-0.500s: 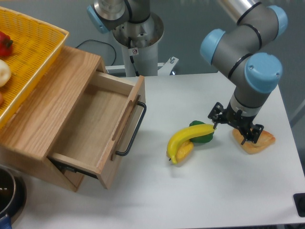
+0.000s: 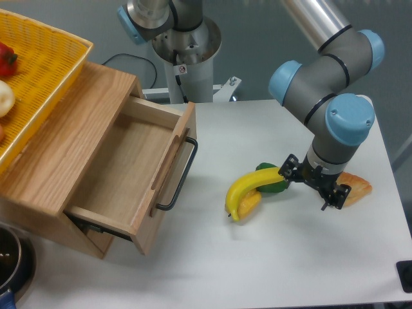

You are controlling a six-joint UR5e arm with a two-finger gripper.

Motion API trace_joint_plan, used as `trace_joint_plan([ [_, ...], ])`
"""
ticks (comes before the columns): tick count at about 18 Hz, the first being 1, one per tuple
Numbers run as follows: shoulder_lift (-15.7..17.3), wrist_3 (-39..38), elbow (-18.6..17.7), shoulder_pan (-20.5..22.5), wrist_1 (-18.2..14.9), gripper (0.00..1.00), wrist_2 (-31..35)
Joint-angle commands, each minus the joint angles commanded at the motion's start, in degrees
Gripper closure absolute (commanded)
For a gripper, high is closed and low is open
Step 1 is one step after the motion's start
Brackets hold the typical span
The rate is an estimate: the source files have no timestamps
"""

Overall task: Pick up the banana
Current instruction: 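Move the gripper from the pastry over the yellow banana's stem end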

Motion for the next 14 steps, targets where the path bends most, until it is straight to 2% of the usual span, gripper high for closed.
trace_joint_plan([
  [2,0.2,0.6,-1.4,0.2,3.1,0.0,-0.1],
  [3,0.3,1.1,-1.9,0.7,3.7,0.0,-0.1],
  [7,1.7,1.3,-3.4,0.7,3.1,0.0,-0.3],
  [9,3.3,3.2,-6.0,0.8,2.6,0.0,0.3],
  [12,3.9,10.4,-7.6,0.1,1.7,0.0,6.2],
  [14,3.9,10.9,-8.6,-1.1,1.8,0.0,8.3],
])
